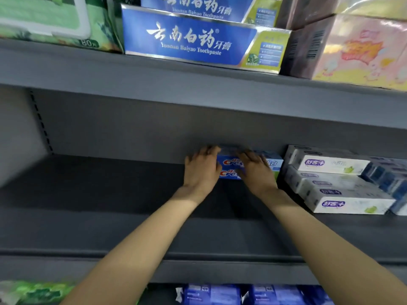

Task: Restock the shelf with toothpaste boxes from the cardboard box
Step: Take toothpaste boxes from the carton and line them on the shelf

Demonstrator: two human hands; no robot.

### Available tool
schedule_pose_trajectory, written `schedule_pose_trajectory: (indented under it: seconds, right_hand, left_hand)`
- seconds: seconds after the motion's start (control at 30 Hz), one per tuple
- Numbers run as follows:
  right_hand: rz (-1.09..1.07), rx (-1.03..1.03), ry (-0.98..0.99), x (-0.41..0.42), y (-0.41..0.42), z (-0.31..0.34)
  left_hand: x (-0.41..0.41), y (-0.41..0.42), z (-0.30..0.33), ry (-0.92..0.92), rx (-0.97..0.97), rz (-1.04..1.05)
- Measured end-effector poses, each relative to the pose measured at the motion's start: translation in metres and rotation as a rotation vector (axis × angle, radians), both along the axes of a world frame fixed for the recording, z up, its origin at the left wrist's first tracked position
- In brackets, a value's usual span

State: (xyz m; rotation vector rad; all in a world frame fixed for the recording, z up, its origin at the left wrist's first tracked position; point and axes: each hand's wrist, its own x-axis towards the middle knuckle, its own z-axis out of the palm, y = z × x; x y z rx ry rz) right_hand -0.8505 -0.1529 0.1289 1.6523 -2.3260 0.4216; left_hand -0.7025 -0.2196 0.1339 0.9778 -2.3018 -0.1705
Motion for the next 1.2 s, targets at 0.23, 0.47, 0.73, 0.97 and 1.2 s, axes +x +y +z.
schedule_pose_trajectory:
  seconds: [0.23,0.47,0.73,0.97,1.2]
  right_hand:
    - [0.023,-0.109,-0.217,0.066,0.053,0.009]
    - [0.099,-0.121,-0.248,0.138,0.132,0.0]
    - [0.222,-0.008,-0.4,0.267,0.19,-0.031]
    - [0.364,0.196,-0.535,0.398,0.195,-0.076]
    - [0.467,0.425,-0.596,0.544,0.186,-0.14]
  left_hand:
    - [0.037,0.042,0.0,-0.234,-0.06,0.044]
    - [0.115,0.121,-0.011,-0.142,-0.061,0.042]
    - [0.251,0.202,-0.046,0.004,0.118,0.11]
    - [0.389,0.222,-0.086,-0.113,0.284,0.255]
    - [0.526,0.203,-0.139,-0.273,0.475,0.394]
